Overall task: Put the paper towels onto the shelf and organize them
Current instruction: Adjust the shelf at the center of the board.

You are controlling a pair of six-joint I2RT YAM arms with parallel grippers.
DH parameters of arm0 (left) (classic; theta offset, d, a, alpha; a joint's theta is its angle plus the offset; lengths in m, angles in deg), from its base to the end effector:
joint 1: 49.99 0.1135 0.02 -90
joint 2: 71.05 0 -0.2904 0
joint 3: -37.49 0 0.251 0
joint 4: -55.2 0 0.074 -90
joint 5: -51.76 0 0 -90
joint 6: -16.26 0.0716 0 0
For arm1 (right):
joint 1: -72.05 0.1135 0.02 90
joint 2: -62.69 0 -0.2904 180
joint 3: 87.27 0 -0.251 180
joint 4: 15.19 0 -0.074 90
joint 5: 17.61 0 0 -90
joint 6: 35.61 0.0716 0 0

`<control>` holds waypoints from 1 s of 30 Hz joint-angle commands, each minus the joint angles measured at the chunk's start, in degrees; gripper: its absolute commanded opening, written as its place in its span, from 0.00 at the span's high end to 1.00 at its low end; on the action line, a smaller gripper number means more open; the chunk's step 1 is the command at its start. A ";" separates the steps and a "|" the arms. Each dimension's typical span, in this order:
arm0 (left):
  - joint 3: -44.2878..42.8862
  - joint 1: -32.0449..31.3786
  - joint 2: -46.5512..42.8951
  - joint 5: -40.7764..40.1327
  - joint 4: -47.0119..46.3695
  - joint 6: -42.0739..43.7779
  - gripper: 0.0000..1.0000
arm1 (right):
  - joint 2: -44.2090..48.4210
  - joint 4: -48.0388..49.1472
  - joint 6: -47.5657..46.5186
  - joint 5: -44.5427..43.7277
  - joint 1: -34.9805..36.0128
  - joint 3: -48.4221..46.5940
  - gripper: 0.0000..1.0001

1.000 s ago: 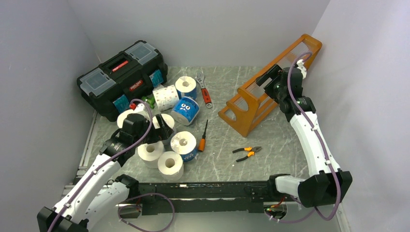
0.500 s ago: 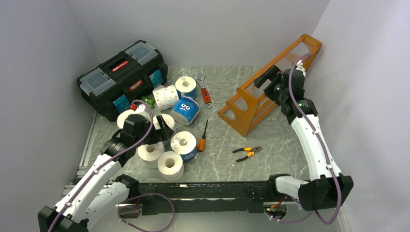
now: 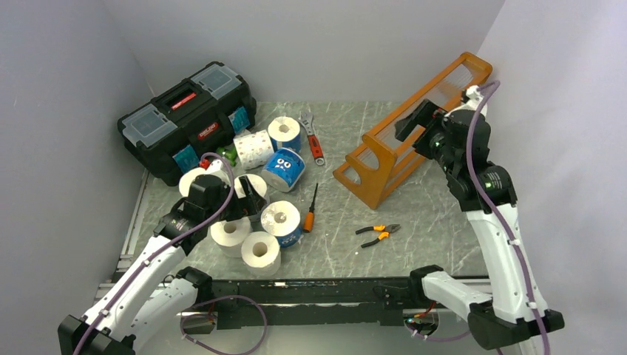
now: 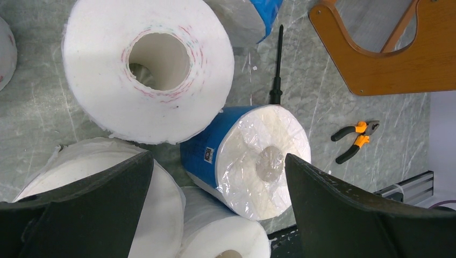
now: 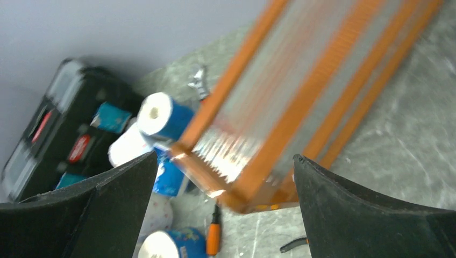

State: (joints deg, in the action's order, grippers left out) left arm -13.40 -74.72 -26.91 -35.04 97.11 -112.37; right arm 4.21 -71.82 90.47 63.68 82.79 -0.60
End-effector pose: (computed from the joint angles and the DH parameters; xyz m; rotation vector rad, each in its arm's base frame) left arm 0.1616 -0.0788 0.2615 -0.2417 2.2545 -0.6716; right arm 0.2070 0.0282 0.4508 0.5296 1.8940 0.3913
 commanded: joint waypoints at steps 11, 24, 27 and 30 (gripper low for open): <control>-1.97 -0.14 -1.42 0.56 -0.44 -1.70 0.01 | -15.33 -10.08 -18.64 -20.07 29.18 -16.95 0.20; -5.35 -0.20 0.53 2.19 -1.05 -1.01 0.01 | -18.35 -9.70 -22.63 -25.12 30.11 -14.58 0.28; -6.13 -0.17 2.04 4.60 -3.19 -1.63 0.01 | -17.51 -10.14 -22.71 -25.83 30.13 -11.96 0.28; -6.87 -0.38 4.81 9.32 -7.11 -2.22 0.01 | -16.22 -10.96 -21.97 -26.02 30.20 -9.52 0.29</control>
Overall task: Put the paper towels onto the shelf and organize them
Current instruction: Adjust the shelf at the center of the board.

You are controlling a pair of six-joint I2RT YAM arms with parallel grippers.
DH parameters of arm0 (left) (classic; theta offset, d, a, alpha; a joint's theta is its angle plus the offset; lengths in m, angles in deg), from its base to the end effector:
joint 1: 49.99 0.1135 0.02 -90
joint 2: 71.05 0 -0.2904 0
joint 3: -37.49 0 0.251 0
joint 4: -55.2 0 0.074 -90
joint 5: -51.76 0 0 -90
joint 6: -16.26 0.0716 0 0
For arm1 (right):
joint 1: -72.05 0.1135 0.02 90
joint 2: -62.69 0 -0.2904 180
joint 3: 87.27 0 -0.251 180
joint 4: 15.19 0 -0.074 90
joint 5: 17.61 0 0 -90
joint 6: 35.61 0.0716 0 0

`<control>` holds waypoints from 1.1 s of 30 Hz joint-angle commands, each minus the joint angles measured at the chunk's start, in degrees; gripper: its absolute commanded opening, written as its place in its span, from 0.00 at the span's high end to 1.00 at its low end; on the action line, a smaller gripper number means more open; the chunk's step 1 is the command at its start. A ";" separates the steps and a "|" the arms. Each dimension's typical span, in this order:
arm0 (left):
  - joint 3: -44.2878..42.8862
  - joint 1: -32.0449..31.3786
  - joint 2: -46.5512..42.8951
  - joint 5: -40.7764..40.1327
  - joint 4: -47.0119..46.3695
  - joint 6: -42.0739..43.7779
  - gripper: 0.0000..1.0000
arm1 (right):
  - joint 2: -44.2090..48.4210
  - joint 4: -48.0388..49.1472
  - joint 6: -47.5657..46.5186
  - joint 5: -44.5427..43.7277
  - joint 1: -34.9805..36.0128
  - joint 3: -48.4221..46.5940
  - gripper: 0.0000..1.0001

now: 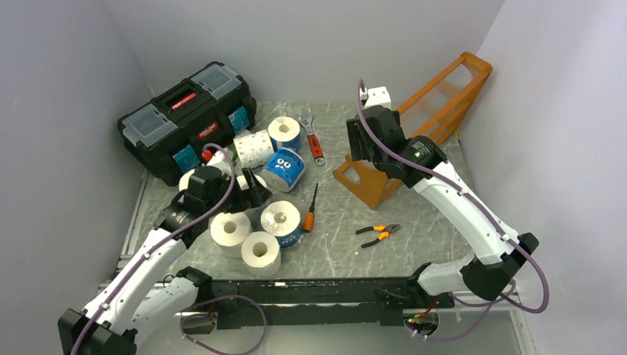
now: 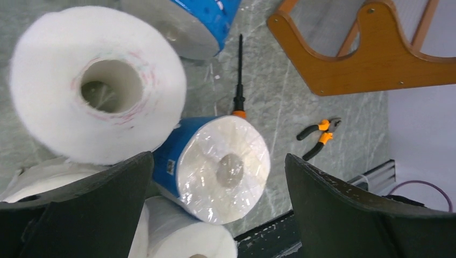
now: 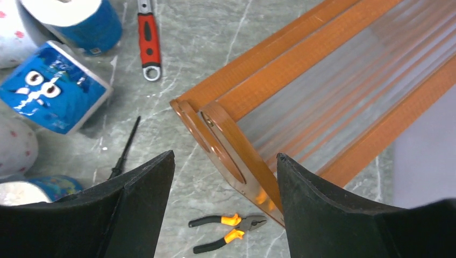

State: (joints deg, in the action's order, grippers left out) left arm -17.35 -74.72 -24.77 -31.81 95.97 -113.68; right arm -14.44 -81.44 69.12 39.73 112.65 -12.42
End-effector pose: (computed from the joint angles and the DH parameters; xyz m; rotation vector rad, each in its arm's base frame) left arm 0.1695 -0.0869 0.2834 -0.2267 2.2202 -0.7644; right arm 0.2395 0.1544 0.4314 -0.1790 2.1121 -0.0718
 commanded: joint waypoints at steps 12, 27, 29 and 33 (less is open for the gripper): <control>-15.62 -9.79 18.43 6.50 -8.80 1.28 0.01 | 11.14 -3.27 2.53 1.25 0.39 9.77 0.47; -36.16 -14.13 44.23 15.07 -15.75 5.10 0.04 | 15.60 -7.17 4.64 3.97 0.43 5.34 0.13; -38.07 -14.13 46.48 16.17 -17.28 6.36 0.04 | 17.11 -6.09 5.23 4.10 0.45 5.47 0.07; -44.57 -14.14 52.51 19.89 -17.39 9.40 0.02 | 21.44 -2.17 6.41 4.88 0.43 8.47 0.02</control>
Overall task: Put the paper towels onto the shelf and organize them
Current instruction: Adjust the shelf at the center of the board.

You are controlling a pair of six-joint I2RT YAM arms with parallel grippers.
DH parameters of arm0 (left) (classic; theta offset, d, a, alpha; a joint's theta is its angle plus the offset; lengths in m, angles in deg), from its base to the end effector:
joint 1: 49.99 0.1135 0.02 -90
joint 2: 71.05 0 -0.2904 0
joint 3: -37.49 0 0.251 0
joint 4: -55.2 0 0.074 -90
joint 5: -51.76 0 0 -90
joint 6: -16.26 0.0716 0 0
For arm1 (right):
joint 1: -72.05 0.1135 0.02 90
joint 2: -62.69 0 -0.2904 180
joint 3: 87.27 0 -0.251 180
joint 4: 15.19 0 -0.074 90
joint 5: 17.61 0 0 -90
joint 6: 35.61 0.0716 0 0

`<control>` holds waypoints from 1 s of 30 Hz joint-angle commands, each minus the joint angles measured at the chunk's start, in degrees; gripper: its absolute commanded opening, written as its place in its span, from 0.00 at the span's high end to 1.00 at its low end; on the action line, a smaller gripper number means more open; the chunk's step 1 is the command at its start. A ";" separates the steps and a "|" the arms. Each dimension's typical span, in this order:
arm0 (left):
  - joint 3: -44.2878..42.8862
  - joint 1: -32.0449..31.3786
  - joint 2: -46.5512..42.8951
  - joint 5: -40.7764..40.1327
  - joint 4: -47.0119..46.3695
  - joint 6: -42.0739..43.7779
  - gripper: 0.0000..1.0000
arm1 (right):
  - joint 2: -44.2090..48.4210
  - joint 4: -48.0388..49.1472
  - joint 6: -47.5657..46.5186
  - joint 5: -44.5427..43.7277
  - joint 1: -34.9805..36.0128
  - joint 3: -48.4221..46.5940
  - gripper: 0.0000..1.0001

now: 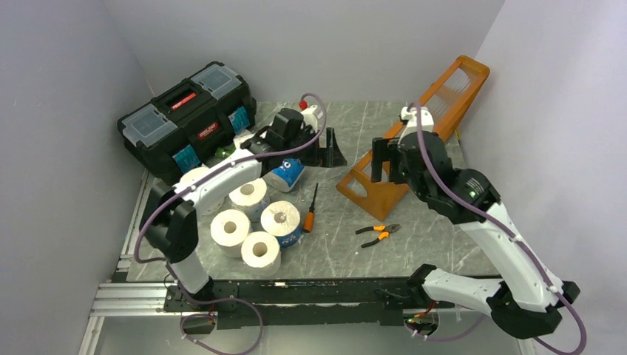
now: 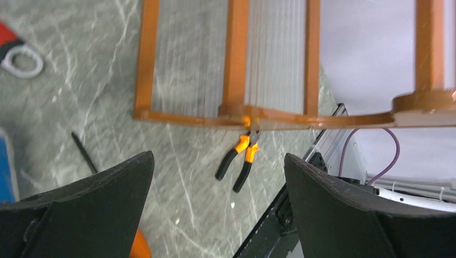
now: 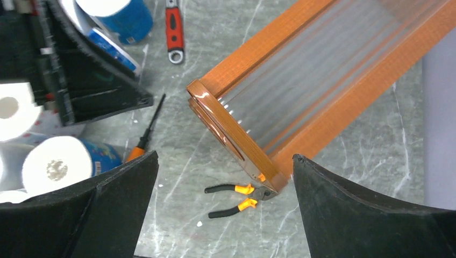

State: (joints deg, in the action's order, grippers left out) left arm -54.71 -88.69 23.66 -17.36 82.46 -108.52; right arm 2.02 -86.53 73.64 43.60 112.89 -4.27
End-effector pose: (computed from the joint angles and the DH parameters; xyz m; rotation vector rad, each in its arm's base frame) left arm 0.3094 -0.2806 0.3220 0.3182 2.2467 -1.1160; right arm 0.1678 0.0994 0.4369 -0.1167 2.0954 0.0799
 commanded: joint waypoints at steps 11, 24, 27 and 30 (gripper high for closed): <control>-28.89 1.08 24.58 18.07 0.79 9.13 0.03 | 15.35 15.15 0.22 15.59 0.15 8.97 0.00; -38.61 1.15 36.24 26.86 -1.65 7.60 0.06 | 17.57 15.44 -1.21 18.07 0.16 9.81 0.00; -38.96 0.89 37.51 28.41 -3.70 6.16 0.06 | 17.50 15.11 -1.12 17.33 0.25 10.76 0.00; -39.97 0.47 38.56 29.76 -4.21 5.78 0.06 | 18.05 15.40 -1.26 17.28 0.20 11.60 0.00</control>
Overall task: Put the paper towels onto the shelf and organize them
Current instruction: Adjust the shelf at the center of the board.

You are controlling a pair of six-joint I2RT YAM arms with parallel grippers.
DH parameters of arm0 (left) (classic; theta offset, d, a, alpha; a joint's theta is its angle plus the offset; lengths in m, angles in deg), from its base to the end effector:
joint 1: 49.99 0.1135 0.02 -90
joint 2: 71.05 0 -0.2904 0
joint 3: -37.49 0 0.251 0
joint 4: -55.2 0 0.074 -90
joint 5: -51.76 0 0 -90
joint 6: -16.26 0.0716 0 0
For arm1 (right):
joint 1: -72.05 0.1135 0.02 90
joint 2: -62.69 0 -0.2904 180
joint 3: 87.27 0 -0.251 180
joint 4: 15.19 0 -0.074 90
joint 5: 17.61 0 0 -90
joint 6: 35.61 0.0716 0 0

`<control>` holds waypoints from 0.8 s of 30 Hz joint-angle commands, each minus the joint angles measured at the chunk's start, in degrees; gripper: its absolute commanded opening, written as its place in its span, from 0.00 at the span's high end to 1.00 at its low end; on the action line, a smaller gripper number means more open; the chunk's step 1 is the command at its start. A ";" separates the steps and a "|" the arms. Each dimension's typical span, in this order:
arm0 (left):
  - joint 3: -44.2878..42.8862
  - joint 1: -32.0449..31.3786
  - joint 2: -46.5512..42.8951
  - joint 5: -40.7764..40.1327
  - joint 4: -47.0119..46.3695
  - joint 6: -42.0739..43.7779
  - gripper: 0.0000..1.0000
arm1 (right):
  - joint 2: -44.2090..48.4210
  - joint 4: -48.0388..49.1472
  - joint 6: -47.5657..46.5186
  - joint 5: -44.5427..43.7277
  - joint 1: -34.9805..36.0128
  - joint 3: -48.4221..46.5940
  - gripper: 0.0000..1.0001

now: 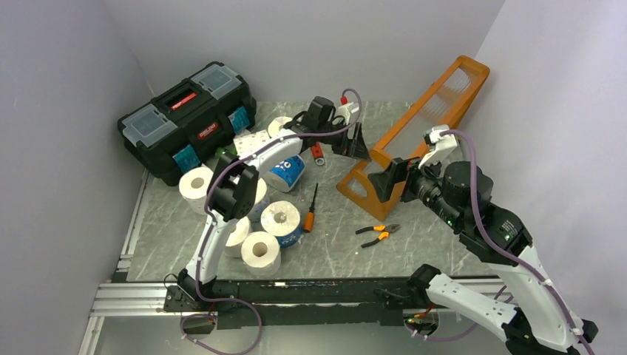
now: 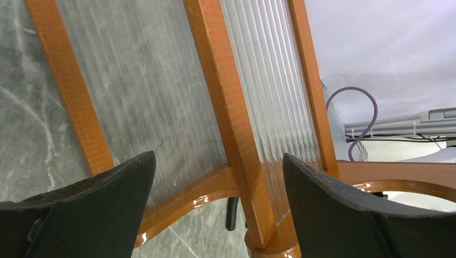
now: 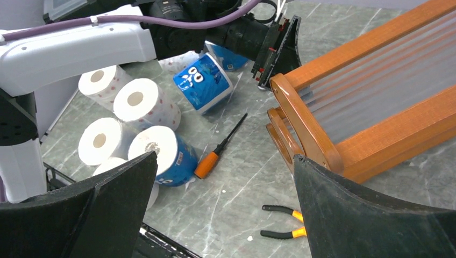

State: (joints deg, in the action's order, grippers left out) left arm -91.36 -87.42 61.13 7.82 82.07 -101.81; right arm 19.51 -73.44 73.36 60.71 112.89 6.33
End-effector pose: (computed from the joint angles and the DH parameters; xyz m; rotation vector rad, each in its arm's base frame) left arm 0.4233 -0.3889 0.2519 0.7244 2.1755 -1.4892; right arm 0.1081 0.0743 0.4467 -0.2092 1.8506 0.5453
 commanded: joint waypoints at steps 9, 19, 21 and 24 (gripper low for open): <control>-5.46 -1.62 3.28 6.30 -4.66 -1.48 0.28 | 1.84 2.54 -1.15 -0.57 0.21 1.47 0.01; -5.17 -1.76 4.05 7.44 -8.27 -4.41 0.51 | 2.36 2.17 -1.79 -2.54 0.22 1.18 0.01; -5.10 -1.83 4.13 7.81 -8.95 -4.74 0.56 | 2.40 2.07 -1.90 -2.81 0.16 1.04 0.01; -5.00 -1.98 4.16 8.23 -9.61 -5.10 0.65 | 2.59 2.14 -1.95 -3.08 0.20 1.01 0.01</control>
State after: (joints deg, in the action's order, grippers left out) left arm -94.57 -88.93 65.69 13.89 76.26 -106.14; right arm 21.56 -73.46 72.50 59.09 112.89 7.97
